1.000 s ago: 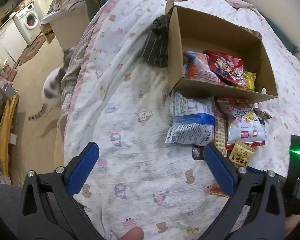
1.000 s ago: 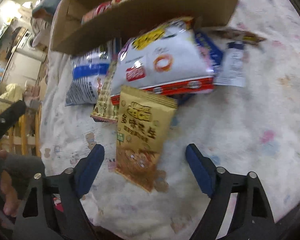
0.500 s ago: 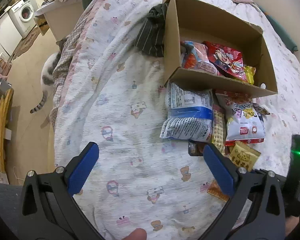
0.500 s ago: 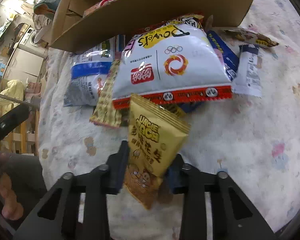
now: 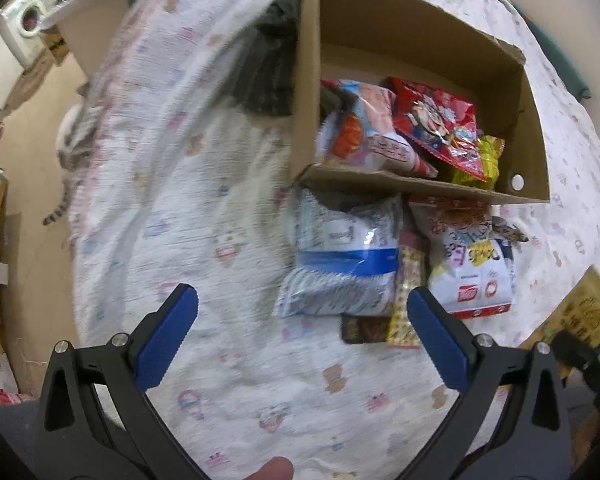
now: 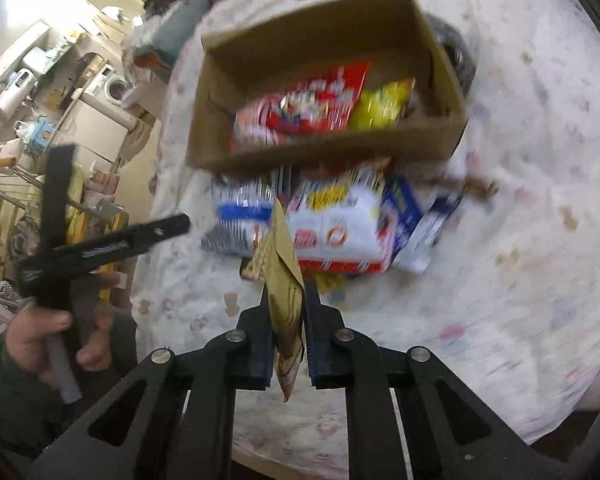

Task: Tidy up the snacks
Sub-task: 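Grasp the tan peanut snack bag with right tool while left tool grasps the white-blue bag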

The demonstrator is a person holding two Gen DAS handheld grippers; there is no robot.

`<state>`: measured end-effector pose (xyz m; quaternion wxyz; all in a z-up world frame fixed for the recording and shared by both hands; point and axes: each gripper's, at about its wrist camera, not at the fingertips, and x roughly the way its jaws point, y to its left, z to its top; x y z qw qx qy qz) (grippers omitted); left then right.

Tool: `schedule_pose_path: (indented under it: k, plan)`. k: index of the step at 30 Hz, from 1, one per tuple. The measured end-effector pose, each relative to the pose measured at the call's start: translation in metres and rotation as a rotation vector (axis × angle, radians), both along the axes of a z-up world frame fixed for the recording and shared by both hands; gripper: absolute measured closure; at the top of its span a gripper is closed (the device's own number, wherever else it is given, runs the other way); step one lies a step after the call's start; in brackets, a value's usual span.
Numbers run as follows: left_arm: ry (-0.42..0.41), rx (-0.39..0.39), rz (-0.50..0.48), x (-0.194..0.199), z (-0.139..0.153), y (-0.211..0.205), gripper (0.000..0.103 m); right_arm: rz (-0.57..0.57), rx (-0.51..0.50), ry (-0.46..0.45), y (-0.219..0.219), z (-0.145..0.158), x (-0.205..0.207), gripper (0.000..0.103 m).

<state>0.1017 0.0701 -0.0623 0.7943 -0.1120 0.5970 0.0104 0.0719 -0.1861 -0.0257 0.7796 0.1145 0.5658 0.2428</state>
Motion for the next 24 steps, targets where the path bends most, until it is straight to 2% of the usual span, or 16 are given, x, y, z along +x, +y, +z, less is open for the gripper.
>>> schedule_pose_path:
  k: [3, 5, 7, 12, 15, 19, 22, 24]
  plan:
    - [0.023, -0.018, -0.027, 0.016, -0.008, -0.004, 0.000, -0.004, -0.006, -0.027, -0.016, 0.006, 0.011, 0.090]
    - [0.026, -0.009, -0.023, 0.027, -0.010, -0.004, 0.006, -0.019, -0.006, -0.027, -0.023, 0.003, 0.017, 0.090]
    - [0.022, -0.006, -0.020, 0.036, -0.011, -0.002, 0.006, -0.034, 0.005, -0.020, -0.027, -0.002, 0.021, 0.090]
    - [0.103, -0.034, -0.046, 0.050, -0.033, -0.006, 0.008, -0.049, 0.026, 0.008, -0.027, -0.014, 0.026, 0.090]
    - [0.130, -0.019, -0.051, 0.053, -0.051, -0.010, 0.017, -0.048, 0.039, 0.006, -0.027, -0.015, 0.026, 0.090]
    - [0.167, -0.101, -0.051, 0.056, -0.068, -0.015, 0.024, -0.044, 0.055, 0.019, -0.026, -0.017, 0.028, 0.090]
    - [0.176, -0.069, -0.095, 0.060, -0.082, -0.027, 0.027, -0.042, 0.059, 0.025, -0.025, -0.019, 0.030, 0.090]
    - [0.171, -0.079, -0.089, 0.059, -0.083, -0.029, 0.035, -0.044, 0.069, 0.030, -0.025, -0.019, 0.031, 0.090]
